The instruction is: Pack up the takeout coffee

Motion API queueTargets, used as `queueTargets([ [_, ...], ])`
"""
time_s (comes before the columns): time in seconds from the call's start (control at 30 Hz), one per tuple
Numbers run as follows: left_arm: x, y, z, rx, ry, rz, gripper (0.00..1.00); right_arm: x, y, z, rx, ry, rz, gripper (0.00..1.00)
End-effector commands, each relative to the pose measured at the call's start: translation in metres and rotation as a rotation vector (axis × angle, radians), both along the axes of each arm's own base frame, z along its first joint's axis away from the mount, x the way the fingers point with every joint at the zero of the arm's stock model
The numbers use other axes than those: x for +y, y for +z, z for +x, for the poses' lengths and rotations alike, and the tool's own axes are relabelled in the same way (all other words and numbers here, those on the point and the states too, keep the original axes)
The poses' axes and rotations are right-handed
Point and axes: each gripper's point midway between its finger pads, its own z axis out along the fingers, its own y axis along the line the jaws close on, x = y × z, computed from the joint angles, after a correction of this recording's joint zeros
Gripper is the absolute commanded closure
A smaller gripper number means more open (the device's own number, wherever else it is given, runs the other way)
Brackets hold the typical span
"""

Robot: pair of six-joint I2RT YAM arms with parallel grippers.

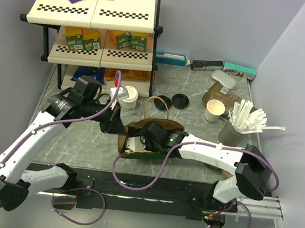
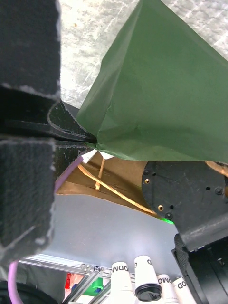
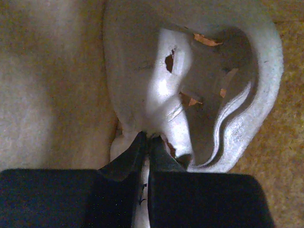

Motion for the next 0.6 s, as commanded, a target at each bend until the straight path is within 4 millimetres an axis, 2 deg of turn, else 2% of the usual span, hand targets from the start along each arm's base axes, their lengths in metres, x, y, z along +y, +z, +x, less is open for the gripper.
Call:
queueTargets([
  [0.0,-0.008,0.018,-0.008,-0.024,-0.068,-0.083,0.99,-0.013,-0.010,-0.001,0.024,-0.086,-0.062,0.91],
  [0.03,-0.008,0.017,-0.008,-0.019,-0.066,-0.080,0.99,-0.011,-0.007,-0.002,0.028,-0.089,-0.050,0.78],
  [0.1,-0.006,0.016,-0.006,-0.054,-0.079,-0.070,0.99,-0.010,-0.002,-0.003,0.036,-0.106,-0.029,0.63],
  [0.13,-0.006,0.018,-0.005,-0.065,-0.080,-0.070,0.99,-0.007,0.003,-0.003,0.039,-0.108,-0.010,0.51],
  [0.3,-0.005,0.012,-0.003,-0.070,-0.084,-0.040,0.99,0.000,0.030,-0.011,0.086,-0.130,0.055,0.40],
  [0.33,-0.004,0.012,-0.002,-0.071,-0.082,-0.037,0.99,0.006,0.040,-0.011,0.090,-0.127,0.084,0.34],
  [0.4,-0.005,0.011,0.000,-0.062,-0.081,-0.031,0.99,0.010,0.049,-0.016,0.119,-0.119,0.113,0.28],
  [0.43,-0.005,0.011,0.001,-0.065,-0.077,-0.028,0.99,0.013,0.055,-0.017,0.130,-0.115,0.125,0.21],
  [0.57,-0.004,0.008,0.004,-0.057,-0.073,-0.011,0.99,0.023,0.074,-0.027,0.188,-0.099,0.177,0.14],
])
